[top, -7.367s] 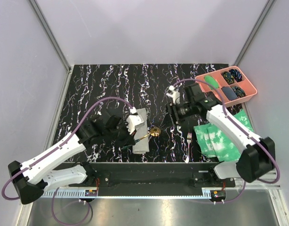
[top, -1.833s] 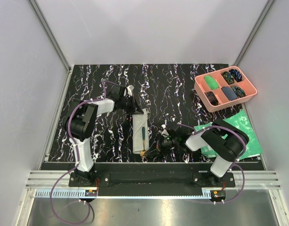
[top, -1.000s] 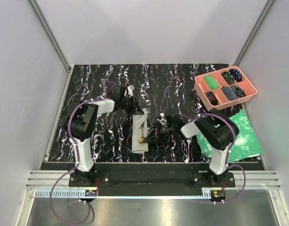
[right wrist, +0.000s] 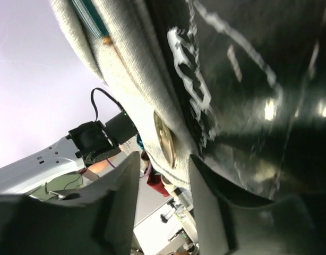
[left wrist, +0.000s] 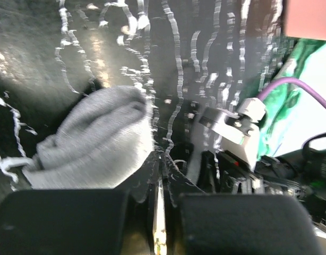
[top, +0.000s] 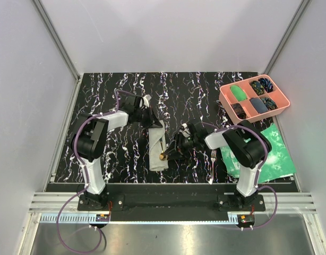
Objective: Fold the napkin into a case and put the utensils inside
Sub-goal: Insert the spoon into the folded napkin, then pick up the fork from the corner of the board.
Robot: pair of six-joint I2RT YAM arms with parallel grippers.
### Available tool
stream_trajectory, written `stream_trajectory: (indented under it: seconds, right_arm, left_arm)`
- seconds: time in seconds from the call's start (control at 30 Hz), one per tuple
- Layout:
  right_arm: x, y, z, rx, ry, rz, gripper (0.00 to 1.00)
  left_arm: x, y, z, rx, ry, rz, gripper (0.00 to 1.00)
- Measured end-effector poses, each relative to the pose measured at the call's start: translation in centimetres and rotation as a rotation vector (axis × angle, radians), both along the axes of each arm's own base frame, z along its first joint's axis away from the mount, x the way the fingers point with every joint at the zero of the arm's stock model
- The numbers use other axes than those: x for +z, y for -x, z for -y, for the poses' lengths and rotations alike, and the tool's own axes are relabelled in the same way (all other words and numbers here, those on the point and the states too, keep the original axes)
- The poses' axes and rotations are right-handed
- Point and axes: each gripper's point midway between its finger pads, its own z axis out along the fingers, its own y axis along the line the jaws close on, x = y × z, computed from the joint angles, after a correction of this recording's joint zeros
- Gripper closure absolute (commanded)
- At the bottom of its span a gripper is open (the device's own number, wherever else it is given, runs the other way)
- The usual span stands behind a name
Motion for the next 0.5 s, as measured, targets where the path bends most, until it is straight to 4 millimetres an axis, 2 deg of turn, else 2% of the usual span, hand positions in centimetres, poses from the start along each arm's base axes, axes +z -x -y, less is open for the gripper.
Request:
stream_trajectory:
  seconds: [0.03, 0.07, 0.2, 0.3, 0.4, 0.5]
  right_arm:
    - [0.1, 0.1, 0.2, -0.003, 0.012, 0.001, 0.38]
    - [0.5, 0.1, 0.4, -0.008, 0.024, 0.006, 0.35]
    - [2.6, 0.3, 1.0, -0.015, 0.044, 0.052, 0.29]
    - [4.4, 0.5, 2.0, -0.027, 0.079, 0.117, 0.21]
    - [4.2, 1.1, 4.7, -0.046, 0.228, 0.165, 0.20]
    - [2.8, 1.9, 9.5, -0.105, 0.492, 0.193, 0.21]
  left_arm:
    - [0.6, 0.0, 0.0, 0.003, 0.005, 0.007, 0.82]
    - [1.3, 0.0, 0.0, 0.005, 0.011, 0.017, 0.79]
    - [5.4, -0.1, 0.2, 0.011, 0.050, 0.091, 0.66]
    - [8.8, 0.1, 0.2, 0.010, 0.083, 0.158, 0.64]
    - [12.4, 1.0, 0.1, -0.001, 0.119, 0.233, 0.63]
    - [15.0, 3.3, 0.0, -0.027, 0.144, 0.299, 0.62]
